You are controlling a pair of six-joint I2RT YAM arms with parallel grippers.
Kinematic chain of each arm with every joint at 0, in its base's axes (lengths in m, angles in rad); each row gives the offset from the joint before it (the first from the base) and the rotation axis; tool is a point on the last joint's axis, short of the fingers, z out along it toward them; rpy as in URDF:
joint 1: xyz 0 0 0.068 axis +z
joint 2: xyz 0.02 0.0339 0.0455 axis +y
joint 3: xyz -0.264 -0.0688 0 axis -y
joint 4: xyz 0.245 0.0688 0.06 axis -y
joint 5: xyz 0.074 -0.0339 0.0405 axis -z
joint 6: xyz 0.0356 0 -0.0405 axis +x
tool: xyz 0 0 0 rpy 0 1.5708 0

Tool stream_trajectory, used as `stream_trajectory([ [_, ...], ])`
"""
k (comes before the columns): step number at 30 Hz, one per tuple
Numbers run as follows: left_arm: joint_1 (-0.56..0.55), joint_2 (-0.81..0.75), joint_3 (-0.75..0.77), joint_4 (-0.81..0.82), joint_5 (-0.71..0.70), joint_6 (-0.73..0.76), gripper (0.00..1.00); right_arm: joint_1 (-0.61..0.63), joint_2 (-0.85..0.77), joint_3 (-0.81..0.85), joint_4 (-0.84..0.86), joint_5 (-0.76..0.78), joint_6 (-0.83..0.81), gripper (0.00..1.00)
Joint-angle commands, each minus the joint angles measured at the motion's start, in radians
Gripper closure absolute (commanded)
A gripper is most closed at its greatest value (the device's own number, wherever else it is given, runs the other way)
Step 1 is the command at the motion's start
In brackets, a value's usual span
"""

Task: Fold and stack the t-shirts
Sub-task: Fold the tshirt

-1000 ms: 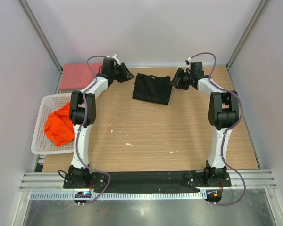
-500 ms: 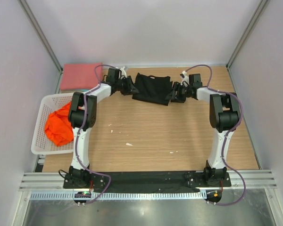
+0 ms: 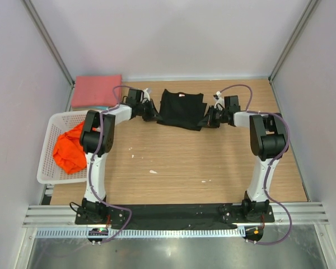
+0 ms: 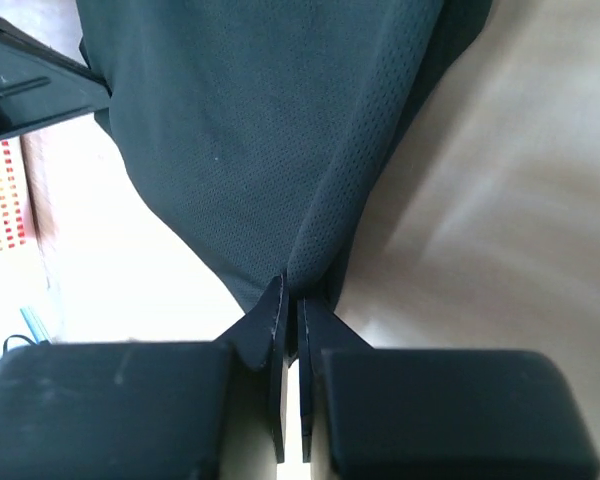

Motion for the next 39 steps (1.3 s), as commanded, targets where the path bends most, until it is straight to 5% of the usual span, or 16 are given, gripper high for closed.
stream_trajectory([
  [1, -0.012, -0.128, -0.072, -0.002, -0.023, -0.019, 1.0, 0.006, -0.121, -0.045, 0.025, 0.031, 0.016, 0.99],
  [13, -0.087, -0.479, -0.564, -0.028, -0.089, -0.174, 0.99, 0.067, -0.463, -0.496, -0.058, 0.152, 0.098, 0.94],
  [18, -0.135, -0.598, -0.692, -0.051, -0.11, -0.211, 0.79, 0.084, -0.608, -0.604, -0.121, 0.184, 0.095, 0.76],
  [20, -0.143, -0.647, -0.721, -0.072, -0.119, -0.216, 0.75, 0.084, -0.649, -0.607, -0.183, 0.207, 0.088, 0.61],
  [27, -0.131, -0.643, -0.498, -0.224, -0.148, -0.013, 0.58, 0.08, -0.748, -0.545, -0.205, 0.244, 0.075, 0.43],
  [39, -0.088, -0.236, -0.022, -0.298, 0.114, 0.336, 0.57, -0.04, -0.401, -0.286, -0.121, 0.005, -0.118, 0.38],
])
